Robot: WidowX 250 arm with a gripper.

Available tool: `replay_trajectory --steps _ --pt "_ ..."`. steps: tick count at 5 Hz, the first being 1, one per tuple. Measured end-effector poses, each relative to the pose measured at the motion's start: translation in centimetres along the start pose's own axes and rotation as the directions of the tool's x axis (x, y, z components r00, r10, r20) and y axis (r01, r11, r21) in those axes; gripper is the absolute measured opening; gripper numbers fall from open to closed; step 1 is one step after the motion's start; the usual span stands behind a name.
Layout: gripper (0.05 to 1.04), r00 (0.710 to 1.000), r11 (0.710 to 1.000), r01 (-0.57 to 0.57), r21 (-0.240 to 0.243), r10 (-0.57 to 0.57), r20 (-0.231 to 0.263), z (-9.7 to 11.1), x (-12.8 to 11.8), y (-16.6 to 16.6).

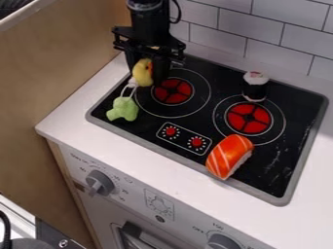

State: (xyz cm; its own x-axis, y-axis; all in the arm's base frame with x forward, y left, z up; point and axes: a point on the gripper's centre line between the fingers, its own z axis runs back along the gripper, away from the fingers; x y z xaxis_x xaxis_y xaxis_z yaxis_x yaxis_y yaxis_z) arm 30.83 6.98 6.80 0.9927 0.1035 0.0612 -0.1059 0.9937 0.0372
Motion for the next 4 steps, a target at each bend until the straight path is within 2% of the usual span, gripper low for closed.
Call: replay_trajectory --steps 1,3,4 --pt "0.459 0.998 1.0 -0.025 -0.011 0.025 0.065 -0.4 1.6 0.1" --pt "0.459 0.994 0.999 -0.052 -0.01 0.052 0.095 -0.9 3.2 0.3" --pt "0.459 0.994 0.999 -0.049 0.015 0.047 0.096 -2.0 3.7 0.4"
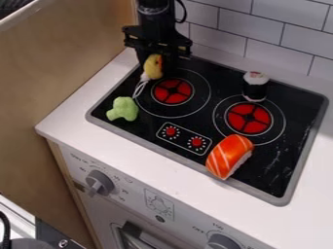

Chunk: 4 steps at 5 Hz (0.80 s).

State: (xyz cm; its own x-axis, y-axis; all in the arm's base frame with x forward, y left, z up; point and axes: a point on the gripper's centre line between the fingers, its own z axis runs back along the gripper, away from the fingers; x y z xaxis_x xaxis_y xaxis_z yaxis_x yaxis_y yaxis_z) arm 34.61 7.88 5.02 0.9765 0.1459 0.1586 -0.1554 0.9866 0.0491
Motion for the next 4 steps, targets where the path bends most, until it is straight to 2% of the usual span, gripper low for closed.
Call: replay_trajectory --steps 1,2,3,4 --pt "0.532 0.999 0.999 0.034 0.035 -0.034 0.0 -0.6 0.6 0.1" --pt "0.809 0.999 0.999 0.031 0.045 -0.031 0.016 -0.7 0.8 0.1" --pt "1.001 0.999 0.999 0.024 0.023 -0.025 0.029 -0.6 0.4 -0.1" --pt "1.001 0.999 0.999 0.051 -0.012 -0.051 0.0 -0.2 -0.9 -0.7"
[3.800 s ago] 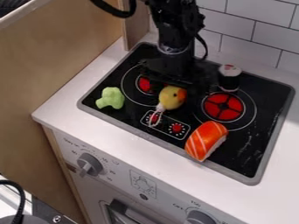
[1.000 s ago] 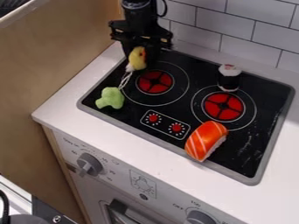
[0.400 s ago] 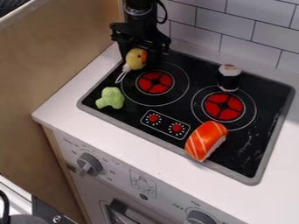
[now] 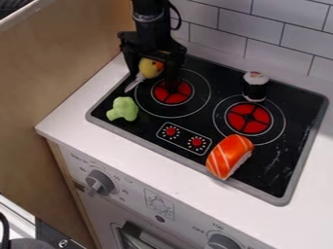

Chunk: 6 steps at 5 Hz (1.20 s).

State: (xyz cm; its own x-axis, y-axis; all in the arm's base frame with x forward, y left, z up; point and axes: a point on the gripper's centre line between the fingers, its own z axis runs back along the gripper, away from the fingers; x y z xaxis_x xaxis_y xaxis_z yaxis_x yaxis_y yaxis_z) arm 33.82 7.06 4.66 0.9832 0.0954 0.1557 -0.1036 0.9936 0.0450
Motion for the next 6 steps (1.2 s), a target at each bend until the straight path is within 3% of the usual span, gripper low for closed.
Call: replay_trajectory --steps 3,6 --pt "1.001 0.999 0.998 0.026 -0.058 -0.024 0.024 3.8 -1.4 -0.9" --pt "1.001 0.993 0.995 0.093 -0.047 -0.096 -0.072 6.6 -4.8 -5.2"
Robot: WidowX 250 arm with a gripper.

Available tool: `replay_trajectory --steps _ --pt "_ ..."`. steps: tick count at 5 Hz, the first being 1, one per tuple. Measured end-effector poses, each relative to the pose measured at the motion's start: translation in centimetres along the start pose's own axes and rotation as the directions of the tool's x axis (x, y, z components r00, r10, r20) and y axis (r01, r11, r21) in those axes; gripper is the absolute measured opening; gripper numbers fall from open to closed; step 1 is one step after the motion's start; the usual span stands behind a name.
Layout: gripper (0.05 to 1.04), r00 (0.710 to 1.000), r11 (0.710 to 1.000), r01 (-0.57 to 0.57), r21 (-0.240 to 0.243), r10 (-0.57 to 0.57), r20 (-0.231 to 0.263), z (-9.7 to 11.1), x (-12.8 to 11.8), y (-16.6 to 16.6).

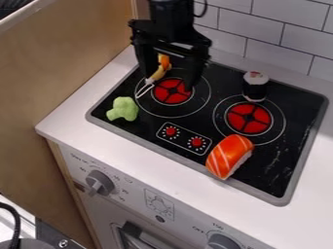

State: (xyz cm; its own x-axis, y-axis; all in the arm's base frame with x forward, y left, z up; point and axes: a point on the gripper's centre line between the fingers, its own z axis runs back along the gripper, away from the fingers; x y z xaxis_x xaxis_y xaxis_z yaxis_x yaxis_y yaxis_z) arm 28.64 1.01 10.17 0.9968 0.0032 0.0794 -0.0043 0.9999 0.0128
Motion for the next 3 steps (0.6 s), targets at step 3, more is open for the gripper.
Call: replay_trajectory --steps 3 --pt "1.001 0.999 1.0 0.001 0.023 0.0 -0.05 0.8 -0.7 -3.7"
